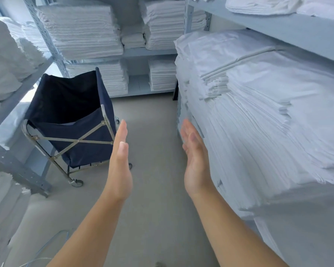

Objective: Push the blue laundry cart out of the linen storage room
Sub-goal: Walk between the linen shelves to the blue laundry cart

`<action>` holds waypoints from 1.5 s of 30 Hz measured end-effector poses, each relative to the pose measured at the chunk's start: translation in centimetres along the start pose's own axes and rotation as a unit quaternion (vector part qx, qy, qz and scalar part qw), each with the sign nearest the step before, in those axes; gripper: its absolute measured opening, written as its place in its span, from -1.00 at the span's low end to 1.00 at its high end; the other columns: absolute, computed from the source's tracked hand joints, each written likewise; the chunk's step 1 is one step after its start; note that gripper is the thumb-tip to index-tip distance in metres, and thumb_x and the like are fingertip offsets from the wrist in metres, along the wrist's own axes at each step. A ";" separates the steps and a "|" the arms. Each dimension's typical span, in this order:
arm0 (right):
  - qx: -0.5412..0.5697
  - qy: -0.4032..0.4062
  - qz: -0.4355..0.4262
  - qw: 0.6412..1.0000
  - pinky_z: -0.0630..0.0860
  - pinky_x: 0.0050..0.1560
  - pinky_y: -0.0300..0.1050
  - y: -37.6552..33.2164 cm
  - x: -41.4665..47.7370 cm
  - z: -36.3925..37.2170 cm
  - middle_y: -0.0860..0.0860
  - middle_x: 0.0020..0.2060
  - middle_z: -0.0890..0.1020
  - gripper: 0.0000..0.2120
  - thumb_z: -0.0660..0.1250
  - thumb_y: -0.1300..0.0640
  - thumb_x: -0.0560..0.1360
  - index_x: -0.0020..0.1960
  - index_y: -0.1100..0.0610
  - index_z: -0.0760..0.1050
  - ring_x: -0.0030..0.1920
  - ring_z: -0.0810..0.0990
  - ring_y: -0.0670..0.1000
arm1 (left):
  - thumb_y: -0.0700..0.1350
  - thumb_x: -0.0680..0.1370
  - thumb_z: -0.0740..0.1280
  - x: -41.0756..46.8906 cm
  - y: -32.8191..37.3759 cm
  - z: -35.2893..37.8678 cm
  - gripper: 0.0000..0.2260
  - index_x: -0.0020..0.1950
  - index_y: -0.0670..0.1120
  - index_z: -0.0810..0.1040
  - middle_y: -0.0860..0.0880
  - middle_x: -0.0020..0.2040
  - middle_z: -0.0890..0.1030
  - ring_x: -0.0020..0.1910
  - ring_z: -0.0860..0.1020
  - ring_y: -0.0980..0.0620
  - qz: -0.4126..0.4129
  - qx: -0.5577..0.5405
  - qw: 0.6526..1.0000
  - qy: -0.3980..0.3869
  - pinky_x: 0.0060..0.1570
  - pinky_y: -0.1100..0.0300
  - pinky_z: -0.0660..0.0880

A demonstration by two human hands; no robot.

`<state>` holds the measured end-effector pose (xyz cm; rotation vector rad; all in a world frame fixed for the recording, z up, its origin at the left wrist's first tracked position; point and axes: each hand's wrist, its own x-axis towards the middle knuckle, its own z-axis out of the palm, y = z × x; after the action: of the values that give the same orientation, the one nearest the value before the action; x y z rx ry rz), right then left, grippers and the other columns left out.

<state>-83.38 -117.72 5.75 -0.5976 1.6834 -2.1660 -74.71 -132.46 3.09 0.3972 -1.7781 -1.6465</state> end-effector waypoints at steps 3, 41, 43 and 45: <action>0.010 0.009 -0.003 1.000 0.22 0.39 -0.23 0.6 3.4 1.5 -0.52 0.30 0.46 -0.41 0.25 -0.62 0.26 0.26 -0.51 0.42 0.41 0.39 -0.35 | 0.34 0.59 0.07 3.7 -0.7 -0.8 -0.64 0.39 0.55 0.27 0.49 0.51 0.25 0.56 0.13 0.37 -0.010 -0.016 1.000 -0.003 0.61 -0.02 0.01; 0.045 -0.012 0.018 0.999 0.25 0.38 -0.27 11.0 53.6 8.0 -0.55 0.23 0.51 -0.47 0.23 -0.44 0.37 0.31 -0.38 0.43 0.41 0.40 -0.33 | 0.43 0.58 0.14 51.3 -16.8 0.3 -0.51 0.50 0.41 0.27 0.42 0.53 0.26 0.56 0.16 0.37 -0.051 0.001 0.998 0.042 0.58 -0.02 0.04; 0.047 -0.007 0.019 0.999 0.25 0.39 -0.26 11.7 56.5 8.6 -0.56 0.21 0.52 -0.46 0.24 -0.45 0.35 0.31 -0.38 0.43 0.41 0.40 -0.33 | 0.42 0.60 0.12 54.4 -17.9 0.3 -0.52 0.52 0.40 0.25 0.44 0.53 0.25 0.55 0.14 0.38 -0.056 0.003 0.998 0.035 0.58 -0.02 0.03; 0.048 -0.003 0.020 0.999 0.23 0.42 -0.24 12.4 59.7 9.3 -0.55 0.22 0.51 -0.43 0.25 -0.45 0.34 0.32 -0.37 0.43 0.42 0.40 -0.33 | 0.40 0.61 0.10 57.5 -19.0 0.2 -0.54 0.52 0.41 0.24 0.45 0.53 0.24 0.55 0.13 0.39 -0.055 -0.001 0.998 0.025 0.57 0.02 0.02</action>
<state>-129.65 -158.43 3.04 -0.5385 1.5659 -2.1996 -120.80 -171.68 0.13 0.5396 -1.7449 -1.6969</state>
